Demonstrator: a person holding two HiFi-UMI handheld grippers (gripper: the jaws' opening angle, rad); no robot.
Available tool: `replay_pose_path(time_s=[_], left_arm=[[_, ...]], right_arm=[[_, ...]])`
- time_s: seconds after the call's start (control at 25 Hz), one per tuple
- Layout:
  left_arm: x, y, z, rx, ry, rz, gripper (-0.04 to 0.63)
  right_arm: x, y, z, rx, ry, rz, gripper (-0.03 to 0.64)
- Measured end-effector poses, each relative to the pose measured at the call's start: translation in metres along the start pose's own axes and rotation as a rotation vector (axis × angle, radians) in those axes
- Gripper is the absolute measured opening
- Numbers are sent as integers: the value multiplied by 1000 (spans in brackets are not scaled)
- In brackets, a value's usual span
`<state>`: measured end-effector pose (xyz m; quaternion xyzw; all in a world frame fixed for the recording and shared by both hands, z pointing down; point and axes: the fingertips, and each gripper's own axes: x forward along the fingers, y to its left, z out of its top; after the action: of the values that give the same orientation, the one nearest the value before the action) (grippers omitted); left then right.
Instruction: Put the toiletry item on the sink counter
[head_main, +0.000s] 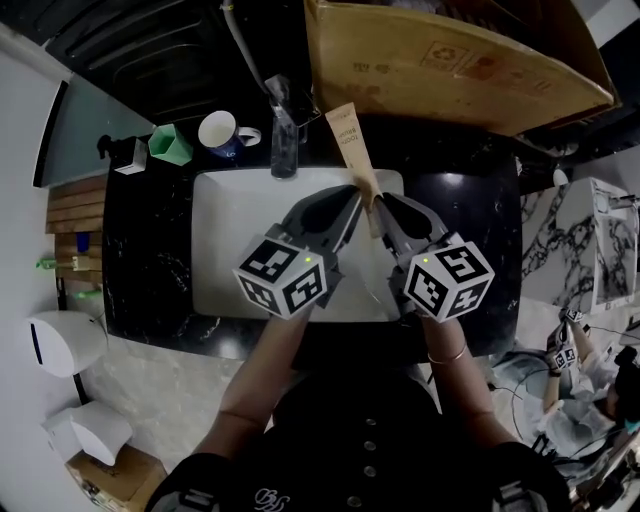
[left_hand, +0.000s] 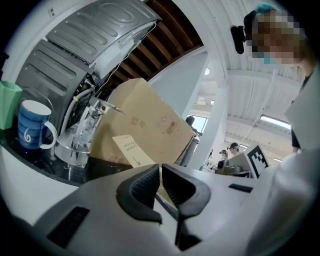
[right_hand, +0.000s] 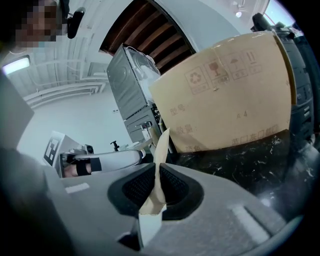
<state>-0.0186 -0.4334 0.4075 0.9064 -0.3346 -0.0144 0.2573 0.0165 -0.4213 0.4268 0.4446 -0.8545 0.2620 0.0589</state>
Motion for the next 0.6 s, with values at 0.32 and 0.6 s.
replay_pose_path(time_s=[0.32,0.6], left_arm=[[5,29,-23,-73,32,41,23],[13,49,-32,-119,30,58,23]], right_arm=[[23,-15,-14,-5,71,2,31],[39,-28,-15,-67,111,-23,31]])
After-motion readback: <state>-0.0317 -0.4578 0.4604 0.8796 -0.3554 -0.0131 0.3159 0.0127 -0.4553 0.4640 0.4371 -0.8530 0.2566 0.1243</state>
